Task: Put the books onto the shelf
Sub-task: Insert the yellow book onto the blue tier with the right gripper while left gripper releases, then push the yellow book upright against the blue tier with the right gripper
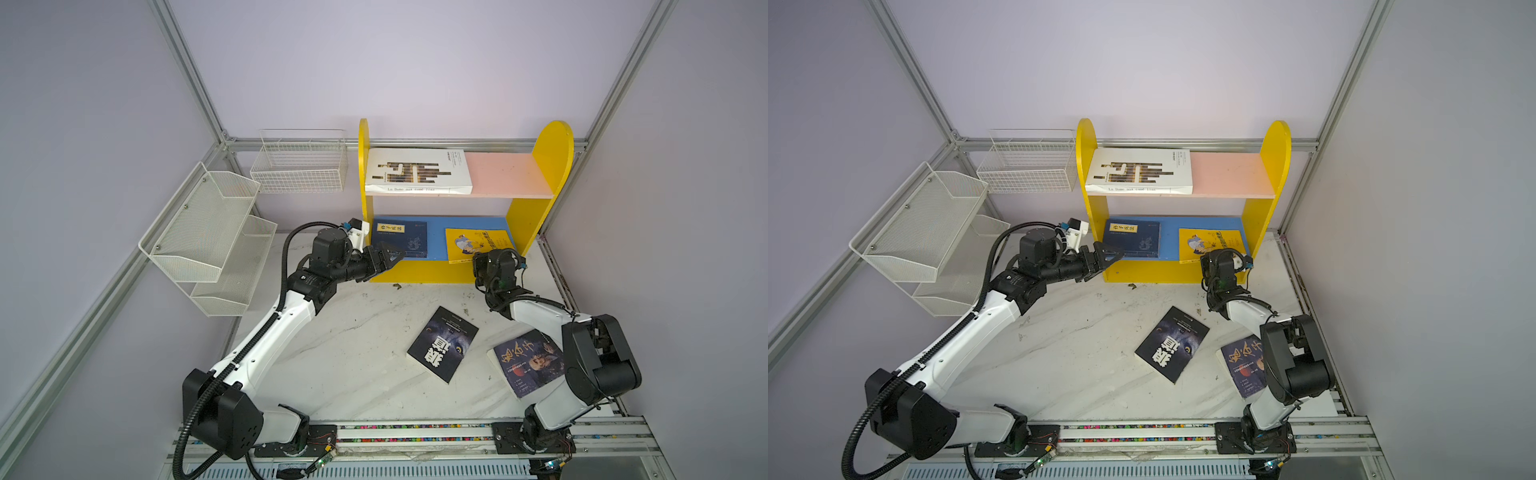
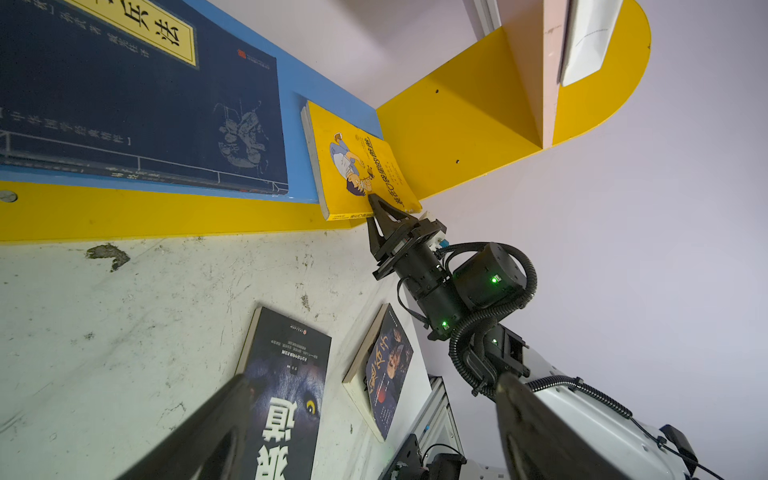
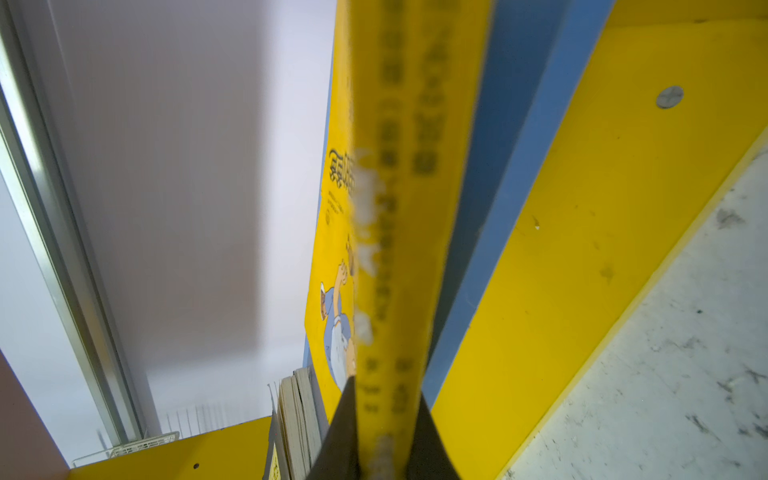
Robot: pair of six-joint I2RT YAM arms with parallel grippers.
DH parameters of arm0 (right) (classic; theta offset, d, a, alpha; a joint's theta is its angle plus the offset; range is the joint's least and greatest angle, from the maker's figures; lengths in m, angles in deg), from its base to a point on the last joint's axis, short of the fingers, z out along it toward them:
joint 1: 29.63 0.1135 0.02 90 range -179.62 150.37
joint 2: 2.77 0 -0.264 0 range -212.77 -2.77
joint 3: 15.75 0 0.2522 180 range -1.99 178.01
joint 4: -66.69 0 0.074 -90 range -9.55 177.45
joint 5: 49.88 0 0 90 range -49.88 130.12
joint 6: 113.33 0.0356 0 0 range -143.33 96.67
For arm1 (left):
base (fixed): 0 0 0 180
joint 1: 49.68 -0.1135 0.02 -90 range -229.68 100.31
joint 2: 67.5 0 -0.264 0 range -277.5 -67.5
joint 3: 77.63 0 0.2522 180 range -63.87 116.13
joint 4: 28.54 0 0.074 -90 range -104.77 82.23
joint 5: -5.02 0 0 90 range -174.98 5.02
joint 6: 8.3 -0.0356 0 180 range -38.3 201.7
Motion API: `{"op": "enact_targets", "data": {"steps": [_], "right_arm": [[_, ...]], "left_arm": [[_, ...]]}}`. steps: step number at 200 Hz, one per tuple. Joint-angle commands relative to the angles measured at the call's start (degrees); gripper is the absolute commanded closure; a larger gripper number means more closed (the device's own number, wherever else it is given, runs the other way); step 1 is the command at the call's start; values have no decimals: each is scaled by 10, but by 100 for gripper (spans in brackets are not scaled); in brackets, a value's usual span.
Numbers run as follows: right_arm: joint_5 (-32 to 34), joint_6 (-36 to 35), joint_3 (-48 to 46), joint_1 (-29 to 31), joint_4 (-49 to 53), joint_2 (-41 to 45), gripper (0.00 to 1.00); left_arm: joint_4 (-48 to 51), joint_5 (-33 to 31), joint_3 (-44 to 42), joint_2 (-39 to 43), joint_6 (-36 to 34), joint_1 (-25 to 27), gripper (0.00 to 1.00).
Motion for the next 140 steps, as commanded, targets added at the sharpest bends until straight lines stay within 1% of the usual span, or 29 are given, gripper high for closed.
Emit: {"op": "enact_targets", "data": {"steps": [1, 26, 47, 76, 114, 123, 128, 140], "right_arm": [[6, 36, -3, -12, -43, -15, 91], [10, 59, -24, -22, -100, -22, 91], [4, 74, -25, -28, -126, -34, 91], [-5, 79, -10, -28, -116, -43, 88], [1, 88, -25, -31, -116, -36, 85], [-1, 90, -27, -35, -115, -35, 83], [-1, 91, -28, -35, -115, -33, 79], [3, 92, -31, -37, -108, -26, 67]], "left_arm": [[-19, 12, -19, 12, 4, -6, 10], [-19, 13, -22, 12, 3, -7, 10], [-21, 13, -27, 12, 3, -8, 9], [-23, 16, -25, 7, 4, -9, 9], [-24, 21, -22, 2, 3, -11, 10], [-24, 23, -22, 1, 3, -11, 10], [-25, 23, -22, 1, 3, -12, 10], [-24, 23, -23, 2, 4, -12, 10]]}}
